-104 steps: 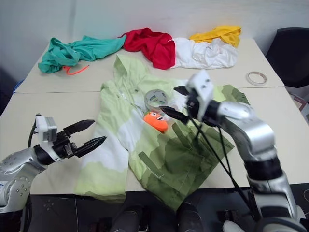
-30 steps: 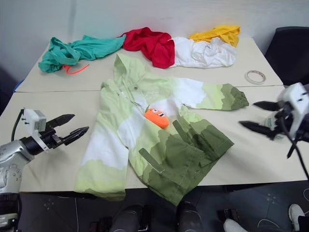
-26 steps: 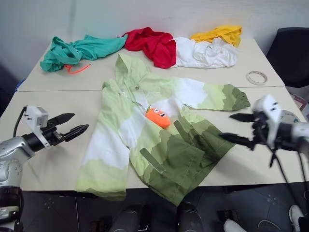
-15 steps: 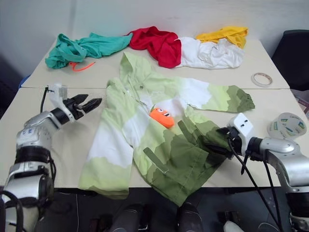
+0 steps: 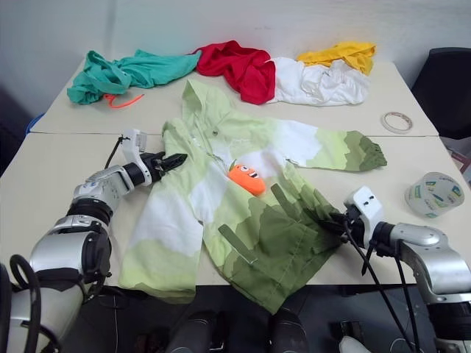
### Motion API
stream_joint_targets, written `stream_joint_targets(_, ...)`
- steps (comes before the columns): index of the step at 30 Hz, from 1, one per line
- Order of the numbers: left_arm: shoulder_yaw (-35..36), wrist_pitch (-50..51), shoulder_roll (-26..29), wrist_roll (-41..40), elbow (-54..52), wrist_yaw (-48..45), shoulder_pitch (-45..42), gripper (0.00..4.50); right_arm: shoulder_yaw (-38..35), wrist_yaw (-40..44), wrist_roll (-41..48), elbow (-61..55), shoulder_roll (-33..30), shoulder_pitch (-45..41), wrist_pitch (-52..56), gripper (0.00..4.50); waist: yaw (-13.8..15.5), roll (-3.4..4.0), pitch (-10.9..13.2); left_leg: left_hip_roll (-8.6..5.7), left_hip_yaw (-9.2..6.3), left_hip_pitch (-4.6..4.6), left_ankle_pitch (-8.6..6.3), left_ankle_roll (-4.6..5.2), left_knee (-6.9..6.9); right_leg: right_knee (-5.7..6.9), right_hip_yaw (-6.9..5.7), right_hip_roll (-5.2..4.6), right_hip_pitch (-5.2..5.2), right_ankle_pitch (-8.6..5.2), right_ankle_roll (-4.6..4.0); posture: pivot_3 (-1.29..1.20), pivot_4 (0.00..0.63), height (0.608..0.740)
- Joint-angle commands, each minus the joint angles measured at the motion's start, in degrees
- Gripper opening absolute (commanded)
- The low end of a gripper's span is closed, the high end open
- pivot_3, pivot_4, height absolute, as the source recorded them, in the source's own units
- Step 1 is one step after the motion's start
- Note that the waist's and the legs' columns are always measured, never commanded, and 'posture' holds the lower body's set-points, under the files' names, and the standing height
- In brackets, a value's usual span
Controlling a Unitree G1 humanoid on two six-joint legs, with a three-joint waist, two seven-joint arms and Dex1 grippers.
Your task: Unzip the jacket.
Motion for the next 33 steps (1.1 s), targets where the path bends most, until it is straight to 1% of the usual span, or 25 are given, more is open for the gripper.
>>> stream_joint_targets(1, -0.6, 1.2, 0.3, 1.0, -0.6, -2.8, 0.5, 1.94, -1.2, -2.6, -3.6, 1.1, -0.8, 0.4, -2.8, 0.00, 0.0, 0.00, 0.0, 0.00, 0.00, 0.00, 0.00, 0.00, 0.01, 0.00, 0.01, 0.00, 0.00, 0.00, 0.00, 0.00, 0.150, 0.740)
stream_joint_targets(4, -0.5, 2.4, 0.8, 0.7, -2.6, -5.0, 2.8, 0.93, -1.5, -3.5, -6.0, 2.8, -2.0, -0.2, -5.2, 0.00, -0.1, 0.00, 0.0, 0.00, 0.01, 0.01, 0.00, 0.00, 0.01, 0.02, 0.03, 0.00, 0.00, 0.00, 0.01, 0.00, 0.150, 0.740)
stream_joint_targets(6, 0.2, 4.8, 1.4, -1.0, -8.0, -7.2, 7.2, 0.24, -1.7, -3.6, -7.5, 4.5, -3.3, -1.4, -6.5, 0.00, -0.2, 0.00, 0.0, 0.00, 0.02, 0.03, 0.00, 0.00, 0.00, 0.03, 0.05, 0.00, 0.00, 0.00, 0.01, 0.00, 0.150, 0.740)
stream_joint_targets(7, 0.6, 5.8, 1.5, -1.7, -10.6, -7.6, 8.9, 0.02, -1.7, -3.5, -7.9, 4.9, -3.7, -1.8, -6.9, 0.00, -0.2, 0.00, 0.0, 0.00, 0.03, 0.04, 0.00, 0.00, 0.00, 0.03, 0.06, -0.01, 0.00, 0.00, 0.00, 0.00, 0.150, 0.740)
stream_joint_targets(10, 2.7, 13.0, 1.5, -6.3, -29.4, -6.5, 20.7, 0.02, -1.9, -4.4, -9.3, 7.3, -4.7, -5.0, -7.8, 0.00, -1.1, 0.04, 0.0, 0.02, 0.06, 0.09, -0.01, -0.01, -0.02, 0.05, 0.14, -0.02, -0.01, 0.00, 0.00, 0.00, 0.150, 0.740)
stream_joint_targets(12, 5.2, 19.9, 1.5, -11.2, -46.2, -4.0, 30.6, 0.02, -1.4, -5.6, -11.0, 10.5, -4.8, -8.8, -8.8, 0.00, -1.7, 0.06, 0.0, 0.07, 0.02, 0.13, -0.02, -0.04, -0.07, 0.05, 0.15, -0.02, 0.00, 0.00, 0.00, 0.00, 0.150, 0.740)
stream_joint_targets(14, 8.1, 24.5, 1.0, -15.5, -58.6, -1.1, 37.9, 0.02, -0.4, -7.4, -13.1, 14.4, -4.4, -12.9, -10.0, 0.00, -2.1, 0.08, 0.0, 0.10, 0.06, 0.17, -0.04, -0.08, -0.09, 0.05, 0.20, -0.04, -0.01, 0.00, 0.00, 0.00, 0.150, 0.740)
stream_joint_targets(18, 13.7, 29.5, -1.4, -22.3, -75.9, 6.2, 48.9, 0.02, 3.1, -13.5, -18.2, 24.9, -1.8, -23.8, -10.8, 0.00, -2.5, 0.08, 0.0, 0.14, 0.00, 0.15, -0.04, -0.11, -0.05, 0.04, 0.28, -0.32, 0.01, 0.00, -0.01, 0.00, 0.150, 0.740)
stream_joint_targets(21, 17.9, 30.7, -5.1, -27.4, -86.8, 11.5, 57.0, 0.02, 6.2, -16.4, -20.9, 32.1, 1.9, -32.6, -11.9, 0.00, -2.4, 0.08, 0.0, 0.14, -0.03, 0.14, -0.04, -0.12, -0.01, 0.03, 0.62, -0.34, 0.03, -0.01, -0.02, 0.00, 0.150, 0.740)
stream_joint_targets(24, 19.3, 28.1, -9.7, -29.7, -94.9, 15.6, 64.3, 0.02, 8.8, -17.3, -22.8, 38.6, 5.3, -39.4, -14.6, 0.00, -2.7, 0.10, 0.0, 0.12, 0.00, 0.12, -0.06, -0.14, -0.09, -0.05, 0.69, -0.32, 0.00, -0.01, -0.02, 0.00, 0.150, 0.740)
stream_joint_targets(27, 19.2, 24.3, -13.7, -30.3, -99.9, 17.9, 69.5, 0.02, 10.1, -18.9, -24.1, 43.7, 7.9, -44.1, -17.7, 0.00, -2.1, 0.10, 0.0, 0.12, -0.04, 0.05, -0.06, -0.14, -0.08, -0.09, 0.65, -0.25, -0.01, -0.02, -0.04, 0.00, 0.150, 0.740)
stream_joint_targets(29, 18.7, 20.4, -17.6, -30.6, -103.6, 19.0, 74.1, 0.02, 10.7, -20.1, -25.1, 47.8, 9.6, -47.6, -20.6, 0.00, -2.0, 0.10, 0.0, 0.10, 0.02, 0.04, -0.07, -0.12, -0.04, -0.09, 0.69, -0.25, 0.00, -0.01, -0.04, 0.00, 0.150, 0.740)
stream_joint_targets(33, 16.4, 13.7, -22.4, -28.5, -108.6, 19.0, 82.8, 0.02, 11.4, -18.9, -26.3, 52.9, 10.2, -50.8, -24.2, 0.00, -1.5, 0.10, 0.0, 0.11, 0.02, 0.03, -0.08, -0.10, -0.03, -0.14, 0.71, -0.27, -0.01, -0.01, -0.04, 0.00, 0.150, 0.740)
